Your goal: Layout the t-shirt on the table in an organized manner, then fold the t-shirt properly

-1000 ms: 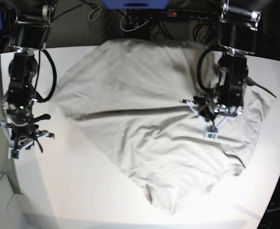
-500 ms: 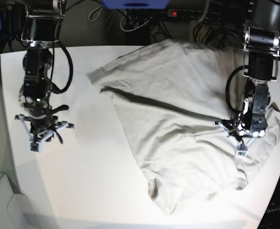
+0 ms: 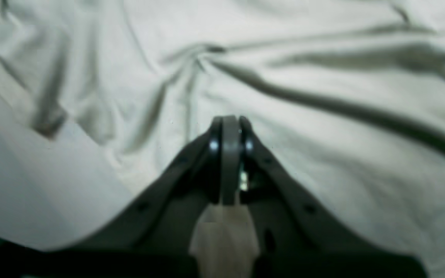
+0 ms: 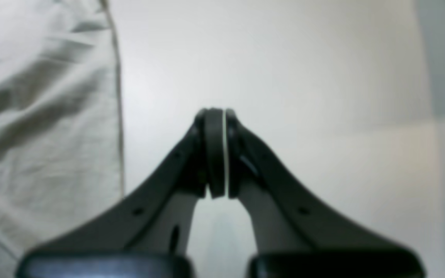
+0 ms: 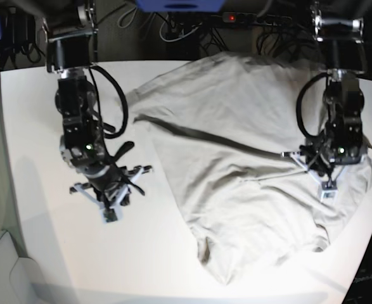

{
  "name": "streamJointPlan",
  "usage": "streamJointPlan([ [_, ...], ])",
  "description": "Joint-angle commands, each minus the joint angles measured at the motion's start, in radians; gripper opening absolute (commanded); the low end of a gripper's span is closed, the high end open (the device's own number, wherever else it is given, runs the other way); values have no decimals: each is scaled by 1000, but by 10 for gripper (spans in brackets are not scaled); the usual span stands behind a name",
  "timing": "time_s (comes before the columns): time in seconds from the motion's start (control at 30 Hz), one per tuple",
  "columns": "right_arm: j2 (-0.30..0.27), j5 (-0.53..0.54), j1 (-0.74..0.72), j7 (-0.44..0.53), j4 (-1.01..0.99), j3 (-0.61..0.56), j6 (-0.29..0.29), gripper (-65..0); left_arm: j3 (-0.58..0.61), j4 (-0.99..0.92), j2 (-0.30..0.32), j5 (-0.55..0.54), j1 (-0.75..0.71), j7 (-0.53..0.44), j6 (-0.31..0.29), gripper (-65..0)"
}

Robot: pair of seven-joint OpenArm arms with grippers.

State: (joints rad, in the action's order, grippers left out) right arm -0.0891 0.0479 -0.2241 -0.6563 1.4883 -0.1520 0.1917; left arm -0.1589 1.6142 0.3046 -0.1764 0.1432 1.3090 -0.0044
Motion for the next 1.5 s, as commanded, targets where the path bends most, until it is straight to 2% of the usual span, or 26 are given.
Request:
streamJointPlan([
  [0.0,-1,2,-56,0,-7,-21,42,-650,-35,56,0,13,-24,8,7,-647],
  [0.1,58,4,-160,-40,-137,-51,104,-650,-98,143,-38,13,-141,10,7,-647],
  [0.3,179,2,-347,-23,-460,-53,213,-650,-173,232,-121,13,-287,11,7,-647],
  [0.43,246,0,-470,51,-694,-53,229,-650,-173,229,-161,18,-320,7,7,-647],
  [0.57,246,4,-525,112,-823,-51,229,-650,-178,174,-193,19,-313,7,7,-647],
  [0.77,246,4,-524,172,-888,-47,226,-650,-179,8,-187,19,-256,4,10,-647],
  [1.03,246,0,-486,168,-901,-47,223,-650,-178,-173,-158,21,-187,-142,14,-647],
  [1.2,174,2,-447,166,-901,-47,128,-650,-178,-211,-140,21,-109,-147,16,-647],
  [1.37,98,2,-432,157,-901,-45,122,-650,-178,-211,-129,22,2,-147,16,-647],
  [1.47,45,2,-401,140,-900,35,122,-650,-172,-228,-117,22,59,-147,16,-647],
])
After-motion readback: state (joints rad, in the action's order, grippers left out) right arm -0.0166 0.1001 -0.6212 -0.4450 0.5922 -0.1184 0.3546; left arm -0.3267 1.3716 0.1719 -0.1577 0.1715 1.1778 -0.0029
